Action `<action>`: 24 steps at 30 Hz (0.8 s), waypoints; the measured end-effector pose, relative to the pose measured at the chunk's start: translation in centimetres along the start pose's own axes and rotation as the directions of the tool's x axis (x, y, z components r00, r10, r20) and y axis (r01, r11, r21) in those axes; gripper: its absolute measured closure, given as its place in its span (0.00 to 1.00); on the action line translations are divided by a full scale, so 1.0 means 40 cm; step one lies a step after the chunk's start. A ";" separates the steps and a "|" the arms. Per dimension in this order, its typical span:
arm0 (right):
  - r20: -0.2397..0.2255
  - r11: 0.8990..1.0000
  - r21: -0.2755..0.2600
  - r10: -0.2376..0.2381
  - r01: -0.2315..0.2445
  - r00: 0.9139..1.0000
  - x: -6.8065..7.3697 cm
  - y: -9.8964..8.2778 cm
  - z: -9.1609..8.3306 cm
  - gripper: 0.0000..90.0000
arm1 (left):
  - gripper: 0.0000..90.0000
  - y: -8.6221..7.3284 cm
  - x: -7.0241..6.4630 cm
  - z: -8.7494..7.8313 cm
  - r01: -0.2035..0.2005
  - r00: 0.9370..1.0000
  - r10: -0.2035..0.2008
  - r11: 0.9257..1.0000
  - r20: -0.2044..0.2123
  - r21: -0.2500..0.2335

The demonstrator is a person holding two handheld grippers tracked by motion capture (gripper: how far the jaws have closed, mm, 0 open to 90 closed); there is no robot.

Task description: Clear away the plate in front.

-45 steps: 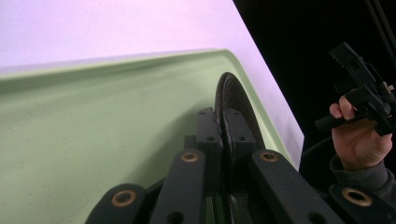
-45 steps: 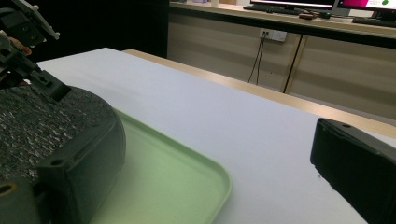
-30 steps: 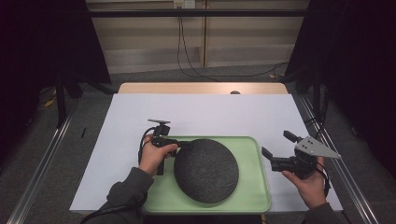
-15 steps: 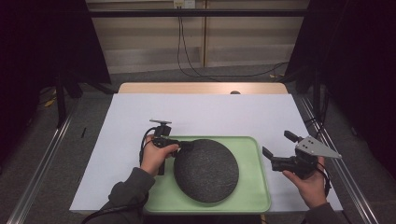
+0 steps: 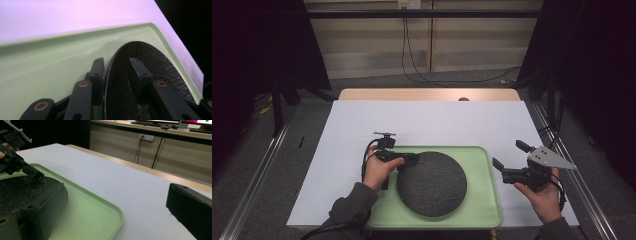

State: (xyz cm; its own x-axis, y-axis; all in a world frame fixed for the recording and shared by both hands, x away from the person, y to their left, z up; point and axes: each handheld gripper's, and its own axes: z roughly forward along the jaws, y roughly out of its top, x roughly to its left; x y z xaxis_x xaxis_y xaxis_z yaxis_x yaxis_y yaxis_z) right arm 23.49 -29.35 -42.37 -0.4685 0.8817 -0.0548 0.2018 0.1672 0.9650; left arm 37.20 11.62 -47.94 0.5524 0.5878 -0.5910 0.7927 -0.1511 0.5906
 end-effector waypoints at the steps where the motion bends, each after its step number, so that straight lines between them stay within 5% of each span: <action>1: 0.002 1.000 0.000 0.000 0.000 1.000 0.000 0.000 0.000 0.03 | 0.73 0.004 -0.003 -0.003 -0.018 1.000 0.018 1.000 -0.005 -0.005; 9: -0.002 1.000 0.002 -0.006 0.006 1.000 0.000 0.000 0.007 0.03 | 0.53 0.021 -0.018 -0.033 -0.094 0.996 0.094 0.989 -0.003 -0.110; 17: -0.003 1.000 -0.007 -0.009 0.009 1.000 0.003 0.006 0.011 0.03 | 0.42 0.029 -0.042 -0.078 -0.181 0.983 0.181 0.969 -0.013 -0.169; 24: -0.004 1.000 0.001 -0.007 0.007 1.000 0.003 0.005 0.012 0.03 | 0.31 0.032 -0.042 -0.106 -0.218 0.976 0.212 0.956 -0.049 -0.195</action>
State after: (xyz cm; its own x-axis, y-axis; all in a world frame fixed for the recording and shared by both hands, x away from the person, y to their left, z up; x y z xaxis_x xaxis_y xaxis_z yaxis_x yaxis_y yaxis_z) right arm 23.88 -29.00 -42.32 -0.4730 0.8790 -0.0605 0.1991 0.1735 0.9645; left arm 36.19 13.80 -43.88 0.6947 0.5808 -0.4243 0.5874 -0.1177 0.8007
